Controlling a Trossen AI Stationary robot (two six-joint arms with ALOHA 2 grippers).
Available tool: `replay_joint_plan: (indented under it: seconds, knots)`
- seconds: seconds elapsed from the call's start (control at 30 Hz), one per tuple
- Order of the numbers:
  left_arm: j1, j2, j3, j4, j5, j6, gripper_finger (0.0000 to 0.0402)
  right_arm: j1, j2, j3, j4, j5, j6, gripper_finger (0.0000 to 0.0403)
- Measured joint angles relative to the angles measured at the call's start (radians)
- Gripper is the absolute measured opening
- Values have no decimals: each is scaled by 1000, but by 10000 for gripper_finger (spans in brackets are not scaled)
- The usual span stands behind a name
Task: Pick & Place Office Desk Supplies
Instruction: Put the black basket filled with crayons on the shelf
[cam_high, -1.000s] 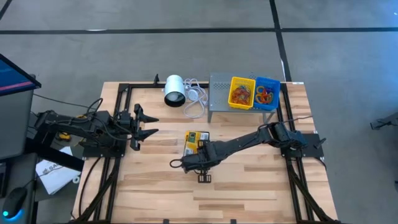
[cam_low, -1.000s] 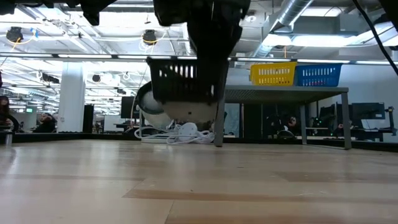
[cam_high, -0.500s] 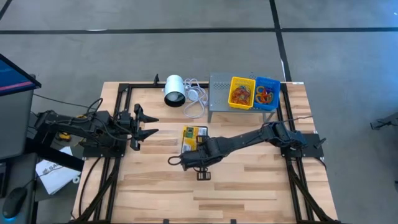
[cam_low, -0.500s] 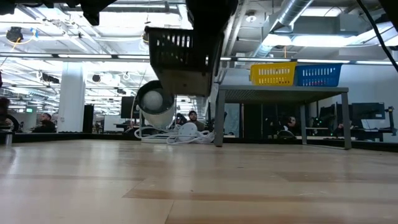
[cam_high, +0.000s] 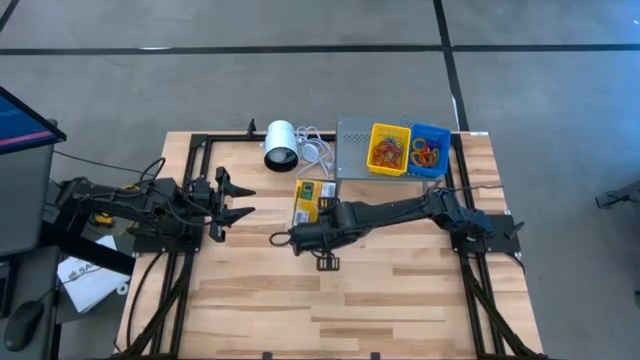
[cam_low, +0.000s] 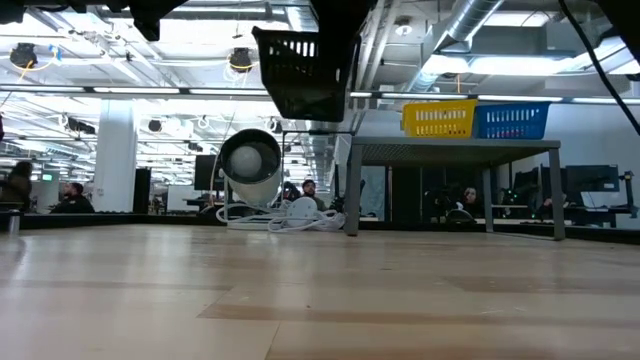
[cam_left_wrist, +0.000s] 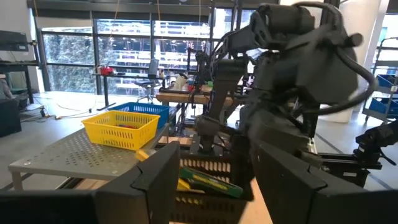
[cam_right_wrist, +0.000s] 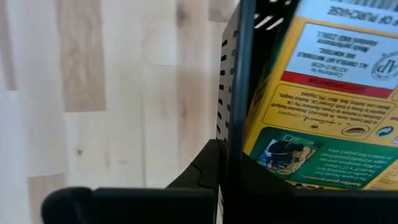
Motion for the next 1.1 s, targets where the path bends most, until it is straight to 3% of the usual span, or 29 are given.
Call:
replay_joint_plan:
  seconds: [0.3,0.6,1.1]
  knots:
    - [0,0,0,-2,0,0,195,-67,-19,44,-52,23,-38,0]
    - [0,-1,0,-10,0,0,195,-158,-185,45,-53,1,-50,0]
    - [0,-1,0,-10,0,0,195,-289,-246,-72,-47,-77,-154,0]
